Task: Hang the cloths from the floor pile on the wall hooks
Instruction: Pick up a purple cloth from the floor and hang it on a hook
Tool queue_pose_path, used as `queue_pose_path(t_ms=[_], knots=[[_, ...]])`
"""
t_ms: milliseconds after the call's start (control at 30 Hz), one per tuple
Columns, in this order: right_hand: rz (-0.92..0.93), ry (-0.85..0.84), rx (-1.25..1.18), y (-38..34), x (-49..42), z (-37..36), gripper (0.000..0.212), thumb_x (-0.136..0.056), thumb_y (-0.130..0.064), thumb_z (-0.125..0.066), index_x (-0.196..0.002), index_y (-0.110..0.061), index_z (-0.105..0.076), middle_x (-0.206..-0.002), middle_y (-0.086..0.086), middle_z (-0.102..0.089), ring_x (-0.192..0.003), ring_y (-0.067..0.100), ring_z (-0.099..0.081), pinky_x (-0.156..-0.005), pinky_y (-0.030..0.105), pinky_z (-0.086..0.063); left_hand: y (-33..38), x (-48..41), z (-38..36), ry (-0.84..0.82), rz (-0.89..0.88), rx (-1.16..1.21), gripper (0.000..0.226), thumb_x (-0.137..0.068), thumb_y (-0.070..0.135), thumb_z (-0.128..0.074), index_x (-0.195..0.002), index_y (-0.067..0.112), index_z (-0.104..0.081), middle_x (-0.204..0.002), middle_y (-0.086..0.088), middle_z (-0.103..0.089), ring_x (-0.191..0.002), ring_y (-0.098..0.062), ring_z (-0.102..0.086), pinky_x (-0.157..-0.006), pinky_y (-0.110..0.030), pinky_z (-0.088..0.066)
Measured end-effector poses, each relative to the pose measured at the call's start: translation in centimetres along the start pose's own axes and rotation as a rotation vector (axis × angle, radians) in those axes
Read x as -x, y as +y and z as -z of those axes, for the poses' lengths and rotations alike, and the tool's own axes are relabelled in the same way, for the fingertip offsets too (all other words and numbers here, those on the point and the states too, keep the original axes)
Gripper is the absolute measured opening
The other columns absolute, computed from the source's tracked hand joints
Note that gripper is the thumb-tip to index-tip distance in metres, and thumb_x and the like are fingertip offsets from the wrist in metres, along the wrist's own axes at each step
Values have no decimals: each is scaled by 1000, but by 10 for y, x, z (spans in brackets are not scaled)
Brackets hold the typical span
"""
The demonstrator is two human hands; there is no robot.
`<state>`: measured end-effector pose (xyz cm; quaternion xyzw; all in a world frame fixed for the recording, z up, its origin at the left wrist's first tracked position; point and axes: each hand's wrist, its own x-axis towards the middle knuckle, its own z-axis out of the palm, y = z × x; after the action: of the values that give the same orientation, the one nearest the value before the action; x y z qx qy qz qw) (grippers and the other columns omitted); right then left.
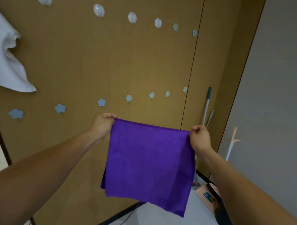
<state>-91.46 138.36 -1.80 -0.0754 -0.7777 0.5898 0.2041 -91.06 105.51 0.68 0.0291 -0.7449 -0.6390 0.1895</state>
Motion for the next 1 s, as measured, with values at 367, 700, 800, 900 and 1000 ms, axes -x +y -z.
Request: queue_pose_path(t_ms=[367, 700, 800, 900, 1000], knots=[[158, -710, 219, -61, 6, -130, 33, -60, -38, -90, -82, -21, -73, -82, 0, -75, -70, 17, -71, -63, 28, -59, -18, -44, 90, -329, 40, -290, 42, -61, 60, -69, -71, 19, -70, -54, 8, -60, -50, -10, -56, -46, -19, -42], [177, -558, 96, -74, 10, -259, 20, -83, -12, -63, -74, -12, -46, -67, 3, -48, -62, 18, -45, -56, 32, -37, -45, -87, 141, -443, 54, -342, 24, -82, 43, -70, -72, 22, -74, -75, 0, -74, -66, -13, -69, -61, -23, -54], [152, -547, 43, -77, 5, -276, 7, -87, -7, -57, -90, -11, -52, -81, 6, -59, -70, 19, -56, -61, 34, -48, -52, -97, 136, -353, 6, -314, 27, -93, 36, -58, -80, 15, -67, -77, -1, -69, -68, -13, -64, -63, -25, -52], [146, -602, 45, -80, -7, -294, 17, -89, -10, -53, -100, -15, -65, -97, 5, -69, -85, 18, -66, -70, 27, -54, -61, -110, 129, -299, -63, -359, 27, -100, 34, -45, -88, 15, -60, -83, 1, -64, -75, -11, -59, -64, -20, -44], [137, -686, 13, -74, -22, -312, 14, -87, -28, -70, -94, -16, -72, -90, 0, -74, -81, 13, -70, -65, 19, -55, -75, -127, 123, -226, -151, -447, 27, -101, 32, -42, -97, 13, -60, -88, 0, -65, -76, -8, -58, -57, -10, -38]])
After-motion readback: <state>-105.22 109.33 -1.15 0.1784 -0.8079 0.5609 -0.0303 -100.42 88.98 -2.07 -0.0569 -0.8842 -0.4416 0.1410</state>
